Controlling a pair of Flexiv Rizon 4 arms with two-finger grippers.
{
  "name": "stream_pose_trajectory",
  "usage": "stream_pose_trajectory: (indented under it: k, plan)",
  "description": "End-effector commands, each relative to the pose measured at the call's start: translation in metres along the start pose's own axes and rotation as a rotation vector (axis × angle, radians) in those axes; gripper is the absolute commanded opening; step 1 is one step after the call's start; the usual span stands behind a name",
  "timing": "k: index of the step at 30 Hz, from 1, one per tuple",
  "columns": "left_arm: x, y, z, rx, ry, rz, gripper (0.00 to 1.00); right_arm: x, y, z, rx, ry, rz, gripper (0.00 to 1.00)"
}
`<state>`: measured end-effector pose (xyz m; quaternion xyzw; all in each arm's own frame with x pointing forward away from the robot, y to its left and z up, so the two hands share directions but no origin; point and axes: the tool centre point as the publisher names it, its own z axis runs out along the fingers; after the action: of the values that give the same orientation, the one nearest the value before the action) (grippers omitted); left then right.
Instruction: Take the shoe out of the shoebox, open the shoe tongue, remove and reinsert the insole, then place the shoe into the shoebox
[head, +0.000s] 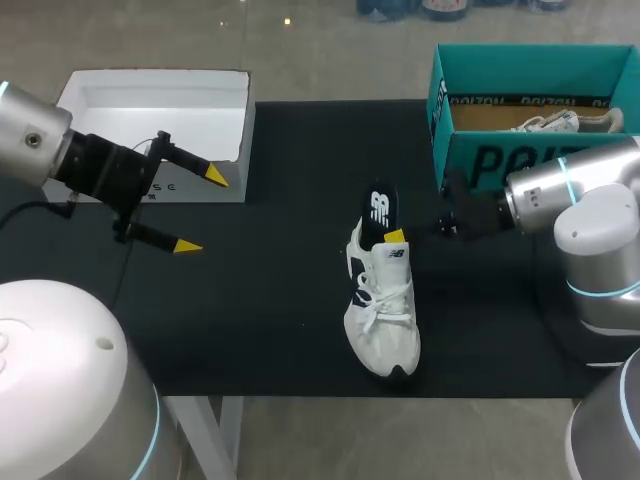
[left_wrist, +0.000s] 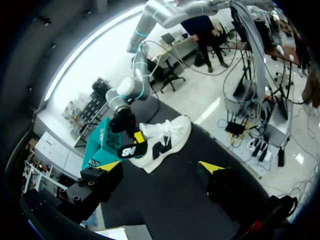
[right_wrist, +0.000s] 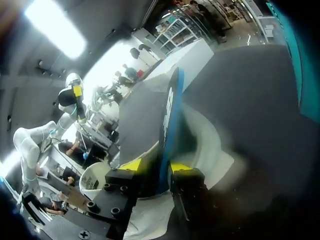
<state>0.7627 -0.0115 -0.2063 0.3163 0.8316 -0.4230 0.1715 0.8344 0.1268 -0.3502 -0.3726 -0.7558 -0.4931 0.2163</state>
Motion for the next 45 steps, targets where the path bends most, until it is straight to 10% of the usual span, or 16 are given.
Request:
stream_pose_trajectory:
  k: [1,11,16,45]
  plan:
    - [0.0,-0.001,0.0,-0.003,0.003,0.0,1.0,-0.004,0.013,0.002,0.008,-0.01,-0.003,0.89]
    - [0.0,-0.001,0.0,-0.003,0.003,0.0,1.0,-0.016,0.032,0.004,0.008,-0.035,-0.012,0.85]
    - [0.0,-0.001,0.0,-0.003,0.003,0.0,1.0,-0.014,0.033,0.004,0.005,-0.031,-0.022,0.0]
    - [0.0,-0.001,0.0,-0.003,0.003,0.0,1.0,-0.003,-0.008,0.008,0.033,-0.004,0.03,0.0]
